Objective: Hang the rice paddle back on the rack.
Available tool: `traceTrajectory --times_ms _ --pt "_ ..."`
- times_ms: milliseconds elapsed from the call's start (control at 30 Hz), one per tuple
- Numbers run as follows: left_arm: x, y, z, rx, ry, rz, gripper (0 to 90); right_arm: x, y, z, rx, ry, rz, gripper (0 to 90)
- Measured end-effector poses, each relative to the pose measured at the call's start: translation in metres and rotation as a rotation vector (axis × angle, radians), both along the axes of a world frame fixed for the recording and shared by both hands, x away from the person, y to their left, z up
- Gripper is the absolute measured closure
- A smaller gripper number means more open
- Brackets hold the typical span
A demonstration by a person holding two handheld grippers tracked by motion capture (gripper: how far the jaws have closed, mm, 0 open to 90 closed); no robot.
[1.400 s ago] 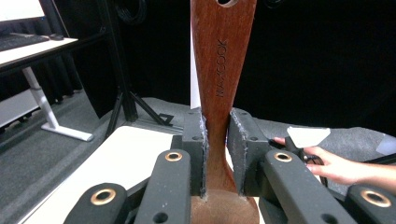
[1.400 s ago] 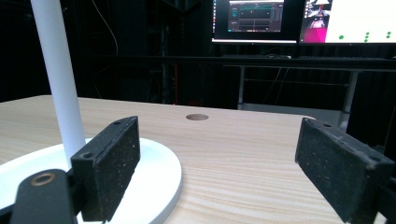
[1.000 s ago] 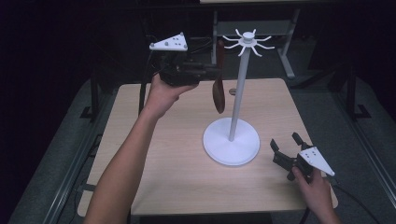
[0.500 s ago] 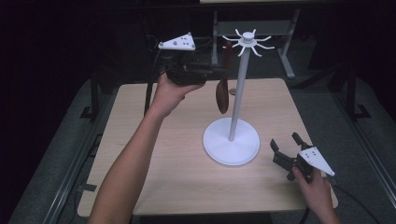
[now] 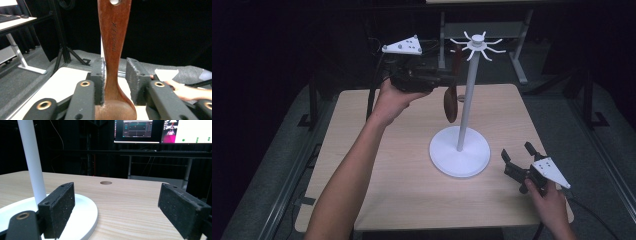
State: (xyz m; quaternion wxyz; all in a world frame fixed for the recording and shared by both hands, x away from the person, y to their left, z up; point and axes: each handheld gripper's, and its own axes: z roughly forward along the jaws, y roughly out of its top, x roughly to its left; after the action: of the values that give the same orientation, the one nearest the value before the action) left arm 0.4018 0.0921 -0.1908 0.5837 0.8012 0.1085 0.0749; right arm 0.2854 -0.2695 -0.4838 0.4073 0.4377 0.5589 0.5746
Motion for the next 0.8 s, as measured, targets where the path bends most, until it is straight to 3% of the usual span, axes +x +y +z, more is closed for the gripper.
traceTrajectory --times_ms 233,400,800 --pt "-0.003 0.007 0.0 0.03 -0.006 0.029 49.0 0.0 0.0 0.0 0.003 0.0 0.001 13.5" --pt "-0.006 0.016 -0.003 0.062 0.014 0.057 37.9 0.0 0.0 0.0 0.004 0.0 -0.002 13.5" --pt "-0.015 0.045 -0.026 0.136 0.037 0.134 29.6 0.0 0.0 0.0 0.005 0.0 -0.002 13.5"
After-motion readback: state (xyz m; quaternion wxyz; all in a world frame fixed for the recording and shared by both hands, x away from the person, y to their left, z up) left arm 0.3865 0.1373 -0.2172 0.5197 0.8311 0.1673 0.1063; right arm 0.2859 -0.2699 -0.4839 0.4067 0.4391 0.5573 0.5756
